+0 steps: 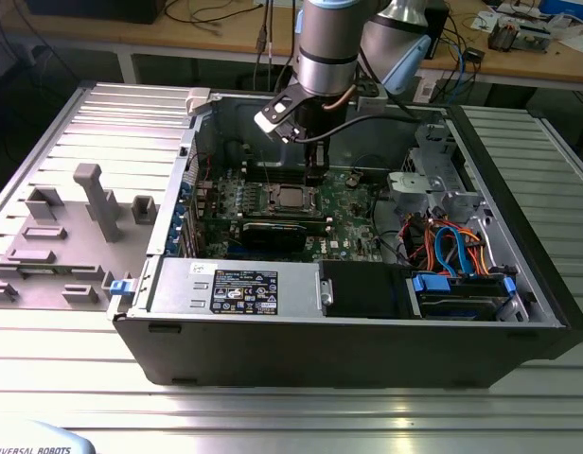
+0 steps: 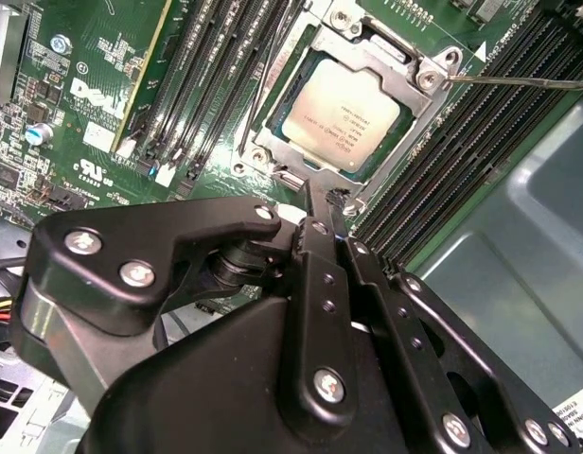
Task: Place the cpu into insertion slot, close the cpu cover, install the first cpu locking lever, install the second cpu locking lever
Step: 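Close the cpu cover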
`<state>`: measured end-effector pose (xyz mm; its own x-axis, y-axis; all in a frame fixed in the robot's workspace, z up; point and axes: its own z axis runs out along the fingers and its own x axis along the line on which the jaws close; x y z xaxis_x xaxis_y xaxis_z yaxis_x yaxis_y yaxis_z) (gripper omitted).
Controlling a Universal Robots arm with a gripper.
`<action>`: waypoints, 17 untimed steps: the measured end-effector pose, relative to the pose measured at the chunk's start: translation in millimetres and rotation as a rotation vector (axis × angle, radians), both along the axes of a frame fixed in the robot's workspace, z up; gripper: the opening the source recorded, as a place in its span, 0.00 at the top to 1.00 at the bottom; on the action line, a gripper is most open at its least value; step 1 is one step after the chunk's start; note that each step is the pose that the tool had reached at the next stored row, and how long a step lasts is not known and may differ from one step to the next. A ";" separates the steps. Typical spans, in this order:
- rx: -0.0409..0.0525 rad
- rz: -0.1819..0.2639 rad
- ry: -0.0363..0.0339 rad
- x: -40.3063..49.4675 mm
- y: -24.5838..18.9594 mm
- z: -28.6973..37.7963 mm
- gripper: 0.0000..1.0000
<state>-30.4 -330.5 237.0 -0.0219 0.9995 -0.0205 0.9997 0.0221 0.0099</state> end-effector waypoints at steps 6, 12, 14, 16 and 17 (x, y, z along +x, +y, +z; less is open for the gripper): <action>0.0000 0.000 0.0002 -1.4 0.0 -0.2 0.89; 0.0002 0.000 0.0008 -4.2 0.0 -0.6 0.89; 0.0002 0.000 0.0010 -5.4 0.0 -0.7 0.89; 0.0002 0.000 0.0013 -6.5 0.0 -0.7 0.89; 0.0002 0.000 0.0013 -6.9 0.0 -0.8 0.89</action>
<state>-37.3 -330.4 236.3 -0.0219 0.9996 -0.0203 0.9997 0.0221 0.0086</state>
